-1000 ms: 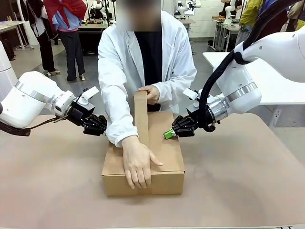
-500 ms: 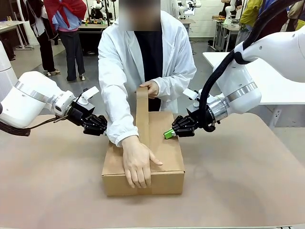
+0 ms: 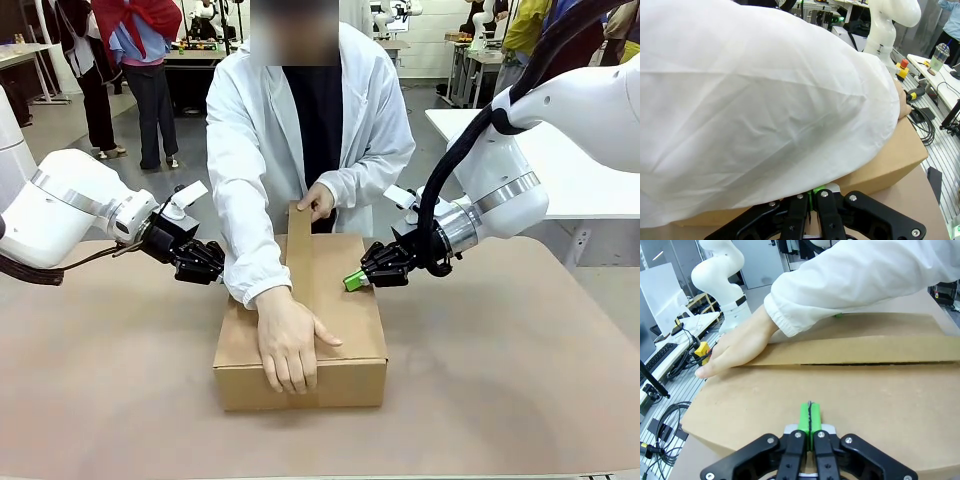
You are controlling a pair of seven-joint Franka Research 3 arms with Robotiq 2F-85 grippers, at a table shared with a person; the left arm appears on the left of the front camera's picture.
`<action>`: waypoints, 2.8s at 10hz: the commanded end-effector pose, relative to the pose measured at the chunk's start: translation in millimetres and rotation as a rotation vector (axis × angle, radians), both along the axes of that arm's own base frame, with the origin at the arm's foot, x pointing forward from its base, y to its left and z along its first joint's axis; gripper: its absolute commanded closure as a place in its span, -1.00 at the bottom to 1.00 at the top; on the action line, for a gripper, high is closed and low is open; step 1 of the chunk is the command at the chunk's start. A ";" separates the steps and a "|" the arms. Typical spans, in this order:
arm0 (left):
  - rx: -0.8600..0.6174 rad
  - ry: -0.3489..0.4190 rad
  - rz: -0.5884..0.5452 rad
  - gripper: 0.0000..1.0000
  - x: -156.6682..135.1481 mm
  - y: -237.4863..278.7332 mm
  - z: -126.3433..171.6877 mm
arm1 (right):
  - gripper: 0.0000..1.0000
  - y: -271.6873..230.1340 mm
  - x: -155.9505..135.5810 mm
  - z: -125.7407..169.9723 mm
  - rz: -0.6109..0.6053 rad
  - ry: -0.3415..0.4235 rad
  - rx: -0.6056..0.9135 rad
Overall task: Wrap the clocks to prevent damage.
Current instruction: After the human seals the box with tape, release both hands from the side flaps of the Package Box.
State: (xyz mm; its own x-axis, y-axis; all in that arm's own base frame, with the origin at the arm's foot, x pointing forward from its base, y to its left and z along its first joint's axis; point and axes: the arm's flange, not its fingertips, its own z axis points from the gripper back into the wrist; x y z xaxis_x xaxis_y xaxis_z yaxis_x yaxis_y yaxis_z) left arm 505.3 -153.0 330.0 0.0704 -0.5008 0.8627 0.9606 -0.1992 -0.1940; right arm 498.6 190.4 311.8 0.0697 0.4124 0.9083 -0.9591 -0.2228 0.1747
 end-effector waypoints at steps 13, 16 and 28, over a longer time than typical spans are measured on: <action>0.004 0.000 0.001 0.99 0.2 -0.8 -1.9 | 0.98 0.2 -0.4 -3.9 -0.005 0.004 -0.006; 0.004 0.000 0.001 0.99 0.2 -0.8 -1.9 | 0.98 0.2 -0.4 -3.9 -0.005 0.004 -0.006; 0.004 0.000 0.001 0.99 0.2 -0.8 -1.9 | 0.98 0.2 -0.4 -3.9 -0.005 0.004 -0.006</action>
State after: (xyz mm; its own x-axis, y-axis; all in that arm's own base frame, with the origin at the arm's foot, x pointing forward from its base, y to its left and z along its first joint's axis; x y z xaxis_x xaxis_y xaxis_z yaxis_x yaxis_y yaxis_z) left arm 505.3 -153.0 329.9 0.0707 -0.5008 0.8627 0.9605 -0.1992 -0.1943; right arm 498.6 190.4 311.5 0.0702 0.4125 0.9083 -0.9590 -0.2227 0.1753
